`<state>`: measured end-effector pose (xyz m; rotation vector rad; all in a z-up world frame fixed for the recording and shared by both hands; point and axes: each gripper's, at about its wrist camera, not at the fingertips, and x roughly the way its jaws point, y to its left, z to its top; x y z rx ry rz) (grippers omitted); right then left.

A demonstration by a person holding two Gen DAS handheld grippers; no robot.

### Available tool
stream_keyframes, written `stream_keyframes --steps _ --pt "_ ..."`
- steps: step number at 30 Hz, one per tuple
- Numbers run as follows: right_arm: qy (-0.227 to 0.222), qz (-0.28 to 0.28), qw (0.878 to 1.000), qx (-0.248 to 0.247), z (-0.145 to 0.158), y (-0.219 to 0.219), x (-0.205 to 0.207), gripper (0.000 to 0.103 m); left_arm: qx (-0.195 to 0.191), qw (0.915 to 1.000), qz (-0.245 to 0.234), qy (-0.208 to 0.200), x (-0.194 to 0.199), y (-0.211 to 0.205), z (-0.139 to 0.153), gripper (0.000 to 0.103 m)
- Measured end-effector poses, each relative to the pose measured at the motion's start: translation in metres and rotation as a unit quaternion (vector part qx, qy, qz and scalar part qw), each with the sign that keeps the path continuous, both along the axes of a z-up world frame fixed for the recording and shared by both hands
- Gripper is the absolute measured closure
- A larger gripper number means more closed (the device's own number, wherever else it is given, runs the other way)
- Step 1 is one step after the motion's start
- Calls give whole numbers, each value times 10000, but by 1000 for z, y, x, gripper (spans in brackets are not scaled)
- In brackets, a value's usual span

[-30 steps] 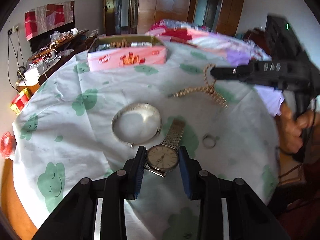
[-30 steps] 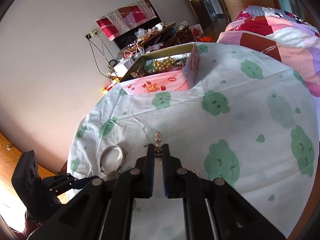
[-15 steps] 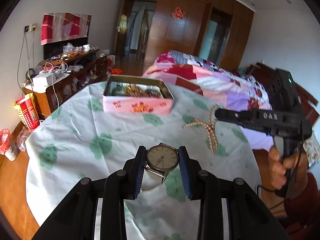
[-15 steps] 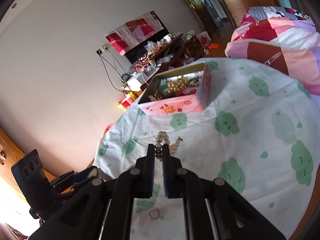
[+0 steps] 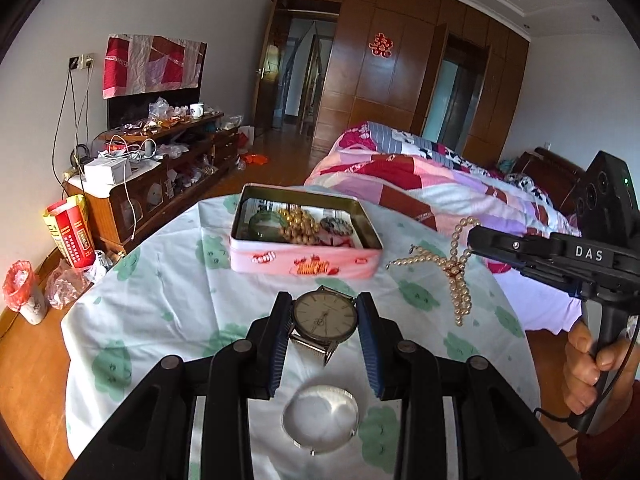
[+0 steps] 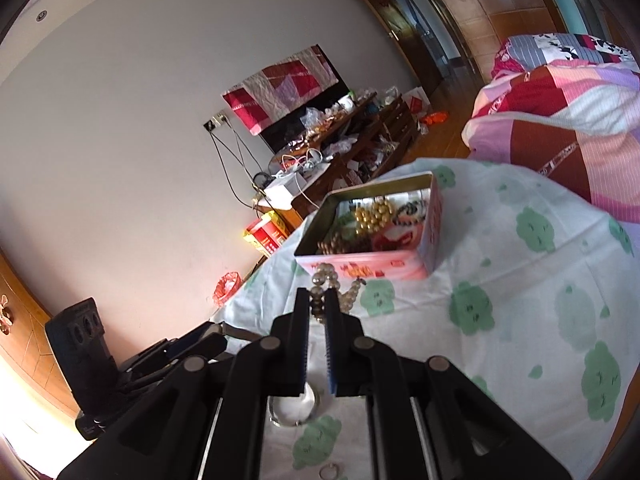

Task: Organize jewelry
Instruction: 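Carry the watch and pearl necklace over the tin with both tools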

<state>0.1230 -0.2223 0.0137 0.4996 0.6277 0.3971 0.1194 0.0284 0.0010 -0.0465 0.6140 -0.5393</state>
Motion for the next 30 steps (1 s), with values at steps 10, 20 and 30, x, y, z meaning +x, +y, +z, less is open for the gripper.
stream_keyframes --steps 10,20,30 --pt "-120 -133 9998 51 8 -3 27 93 -253 9995 159 -61 33 0 11 70" --pt "-244 -167 9995 116 17 0 63 93 -311 9986 294 -307 81 -13 24 70" --pt "-363 -383 9986 -5 21 -1 115 93 120 9982 502 -308 136 -42 20 70"
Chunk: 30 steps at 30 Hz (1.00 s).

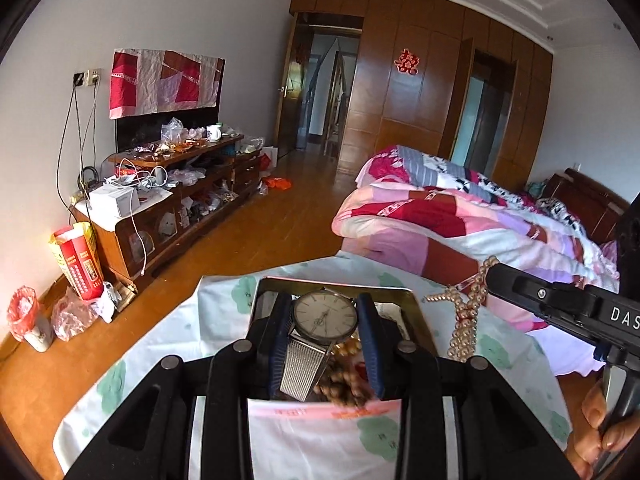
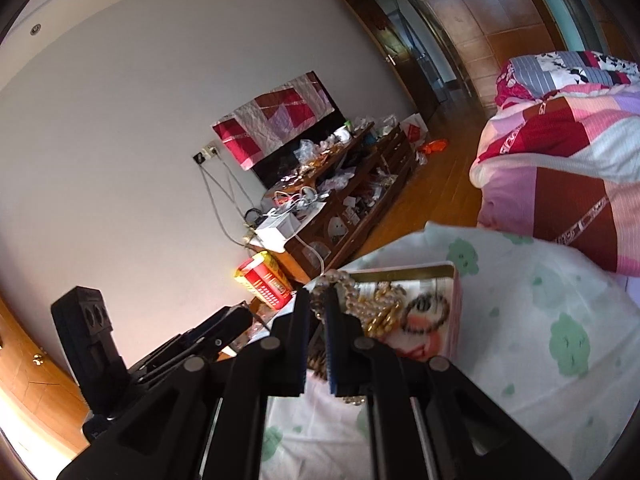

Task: Organize jewelry
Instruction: 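Carry the watch and pearl necklace over the tin with both tools, then open both tools to drop the watch and pearls into the tin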

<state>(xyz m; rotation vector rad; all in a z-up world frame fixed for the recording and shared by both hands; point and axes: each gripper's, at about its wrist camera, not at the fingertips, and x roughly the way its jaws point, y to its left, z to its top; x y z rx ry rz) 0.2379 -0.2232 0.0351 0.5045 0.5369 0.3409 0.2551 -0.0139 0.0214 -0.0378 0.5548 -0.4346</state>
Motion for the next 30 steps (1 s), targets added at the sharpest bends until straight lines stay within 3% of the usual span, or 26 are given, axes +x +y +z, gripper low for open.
stream_keyframes --steps 13,30 --pt "454 -182 9987 -161 -43 5 55 93 402 9985 162 328 49 -19 -33 70" --pt "948 -271 9944 -393 -94 5 74 93 900 9936 247 630 77 -36 -77 70"
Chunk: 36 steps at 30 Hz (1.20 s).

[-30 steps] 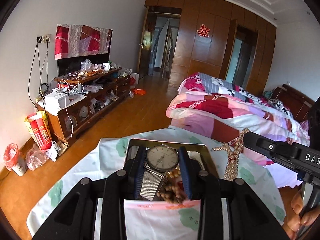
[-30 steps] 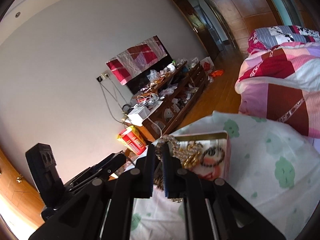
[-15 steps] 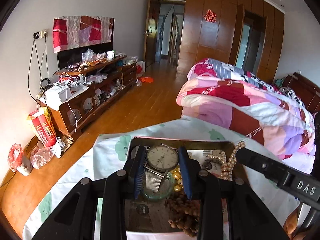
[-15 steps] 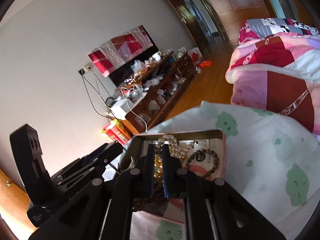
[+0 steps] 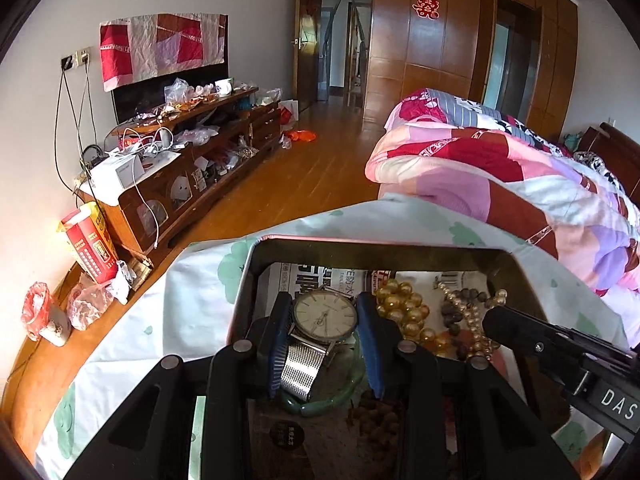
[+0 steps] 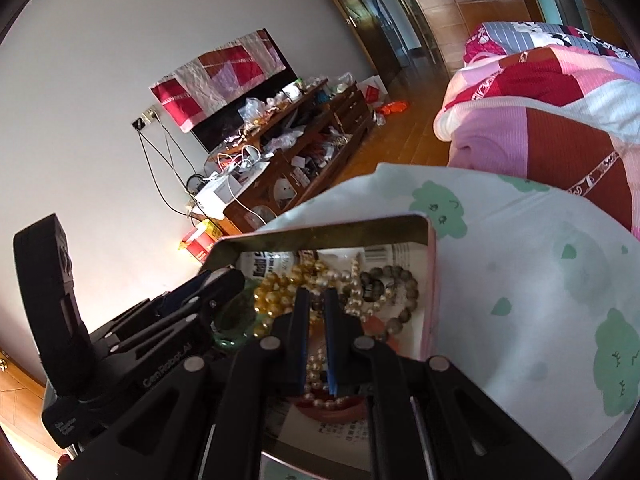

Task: Organize jewelry
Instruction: 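Open both tools to drop the watch and pearls into the tin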

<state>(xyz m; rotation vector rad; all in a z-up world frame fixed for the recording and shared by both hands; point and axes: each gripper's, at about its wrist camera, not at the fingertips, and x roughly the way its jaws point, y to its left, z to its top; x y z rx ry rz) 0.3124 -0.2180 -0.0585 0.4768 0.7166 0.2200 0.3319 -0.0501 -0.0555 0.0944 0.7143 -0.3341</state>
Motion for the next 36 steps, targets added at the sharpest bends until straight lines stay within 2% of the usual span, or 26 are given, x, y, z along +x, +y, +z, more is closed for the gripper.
stream_keyframes --steps 5,13,18,22,24,25,26,27,30,36 --pt "12 -34 9999 -155 -3 3 2 93 215 9997 -4 -103 -1 -4 -5 69" --pt "-111 -57 9954 -950 -3 18 2 93 317 9993 16 -174 0 -6 -9 69" --pt "-161 -43 9955 -928 -4 16 2 92 354 9993 99 -66 4 -7 -14 68" --pt "-243 -103 9974 -664 0 8 -1 88 445 9989 127 -91 3 -9 -14 63" --pt "-365 -165 9980 -492 3 5 -5 78 456 9989 102 -88 2 -10 -14 60" --pt "-435 -225 9980 -392 6 3 -8 58 467 9988 85 -91 1 -11 -15 59" --pt "-489 -299 9978 -334 7 0 -10 34 478 9988 71 -103 0 -11 -14 56" --pt "-554 -371 9973 -295 9 0 -11 29 504 9986 65 -139 -1 -13 -14 53" --pt "-741 -494 9956 -295 16 -2 -16 28 557 9981 75 -252 -4 -13 -12 47" --pt "-654 -612 9956 -288 16 -4 -14 28 472 9985 65 -254 -5 -10 -11 47"
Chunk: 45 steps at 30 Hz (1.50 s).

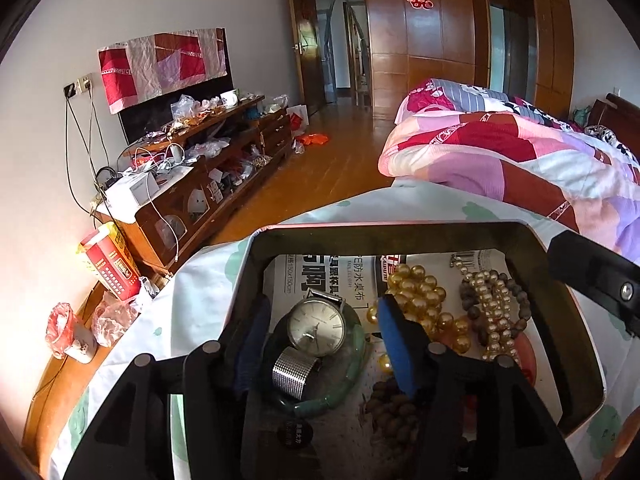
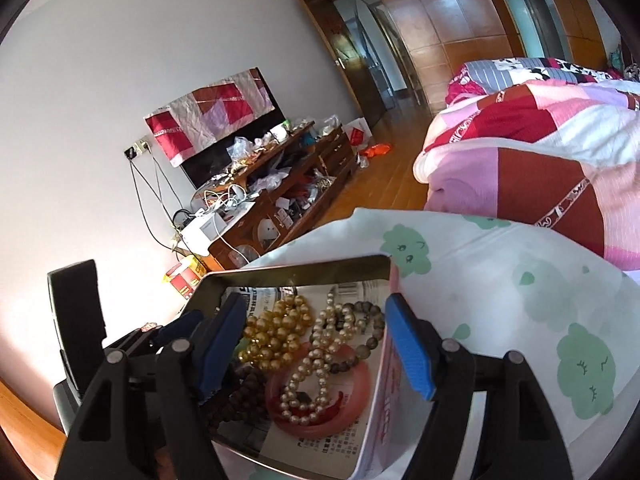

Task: Organize jewelry
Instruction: 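Open both tools to drop the watch and pearls into the tin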

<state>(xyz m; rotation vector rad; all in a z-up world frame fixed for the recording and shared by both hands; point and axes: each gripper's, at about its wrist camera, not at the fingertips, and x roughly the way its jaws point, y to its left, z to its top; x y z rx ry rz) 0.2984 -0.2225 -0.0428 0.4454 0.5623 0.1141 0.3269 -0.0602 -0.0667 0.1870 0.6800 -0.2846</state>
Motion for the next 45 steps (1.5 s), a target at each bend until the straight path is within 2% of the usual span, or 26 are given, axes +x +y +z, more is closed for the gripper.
stream_keyframes --steps 2,6,14,19,23,28,36,41,45 --pt "-17 -32 10000 25 1 -1 -1 28 -50 10000 -10 -54 -2 1 2 46" --pt "3 -114 9999 -9 0 -5 -3 27 -187 9996 23 -207 -5 6 9 35" --pt "-81 -236 9995 -204 1 -4 -6 27 -244 9994 13 -236 -6 6 12 34" --pt "-263 -341 9982 -424 8 0 -12 27 -605 9978 84 -245 -13 20 22 34" --pt "-166 -250 9991 -315 11 2 -13 27 -836 9962 243 -86 -16 31 25 34" --pt "-95 -206 9988 -429 13 7 -28 27 -985 9942 421 -47 -24 44 33 34" --pt "-111 -141 9984 -539 22 9 -53 27 -843 9947 525 -251 -50 58 48 34" --pt "-179 -122 9984 -522 32 9 -77 27 -964 9936 531 -274 -74 69 53 34" --pt "-209 -72 9979 -608 40 15 -100 27 -920 9941 499 -294 -95 73 56 34"
